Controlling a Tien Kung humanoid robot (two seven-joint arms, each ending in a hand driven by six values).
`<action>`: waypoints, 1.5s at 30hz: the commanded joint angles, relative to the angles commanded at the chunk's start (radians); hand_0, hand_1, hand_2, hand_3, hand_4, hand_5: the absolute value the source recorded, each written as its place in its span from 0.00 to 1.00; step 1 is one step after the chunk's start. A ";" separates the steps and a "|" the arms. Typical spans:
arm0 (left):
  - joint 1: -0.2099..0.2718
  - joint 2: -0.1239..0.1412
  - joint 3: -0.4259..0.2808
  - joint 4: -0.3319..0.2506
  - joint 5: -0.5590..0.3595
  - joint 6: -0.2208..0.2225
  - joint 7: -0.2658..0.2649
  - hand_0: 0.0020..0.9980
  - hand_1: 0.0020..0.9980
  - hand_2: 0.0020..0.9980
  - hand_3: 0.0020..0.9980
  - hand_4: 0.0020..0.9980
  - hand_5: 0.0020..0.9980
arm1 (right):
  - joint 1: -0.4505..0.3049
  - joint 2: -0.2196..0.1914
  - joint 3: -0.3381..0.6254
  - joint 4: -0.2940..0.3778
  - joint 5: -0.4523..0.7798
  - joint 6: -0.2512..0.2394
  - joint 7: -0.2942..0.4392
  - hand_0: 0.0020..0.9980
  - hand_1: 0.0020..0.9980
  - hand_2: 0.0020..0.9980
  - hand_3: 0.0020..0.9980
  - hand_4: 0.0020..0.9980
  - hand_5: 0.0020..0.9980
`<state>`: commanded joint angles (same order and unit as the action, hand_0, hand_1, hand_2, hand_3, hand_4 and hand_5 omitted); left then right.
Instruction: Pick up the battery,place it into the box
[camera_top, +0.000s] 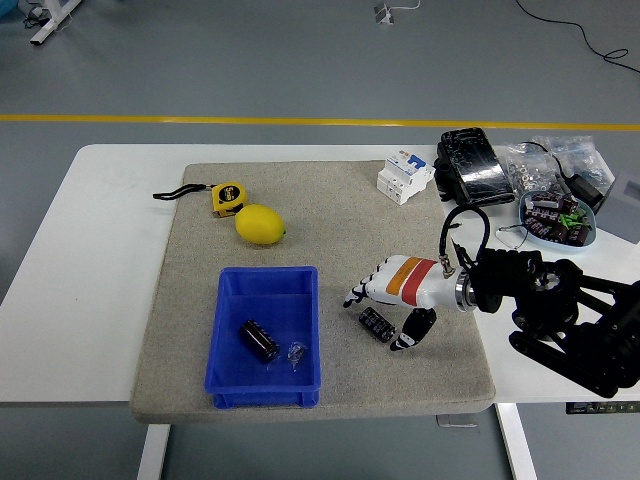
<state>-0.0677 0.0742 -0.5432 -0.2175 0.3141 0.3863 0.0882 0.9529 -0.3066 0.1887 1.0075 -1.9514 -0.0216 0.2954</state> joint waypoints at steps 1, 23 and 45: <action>0.000 0.000 0.000 0.000 0.000 0.000 0.000 0.67 0.60 0.69 0.63 0.74 0.57 | -0.001 0.002 -0.001 -0.004 0.003 -0.002 0.001 0.67 0.63 0.73 0.80 0.96 0.24; 0.000 -0.001 -0.004 -0.002 0.009 -0.001 0.006 0.67 0.60 0.69 0.63 0.74 0.57 | -0.011 0.013 -0.015 -0.051 0.021 -0.040 0.004 0.63 0.54 0.63 0.55 0.76 0.16; 0.007 0.003 -0.021 -0.002 0.036 -0.003 0.014 0.67 0.60 0.69 0.63 0.74 0.57 | 0.031 0.027 0.157 0.013 0.019 -0.033 -0.015 0.60 0.49 0.54 0.50 0.69 0.14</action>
<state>-0.0603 0.0774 -0.5641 -0.2196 0.3503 0.3830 0.1022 0.9842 -0.2797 0.3457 1.0202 -1.9327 -0.0547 0.2800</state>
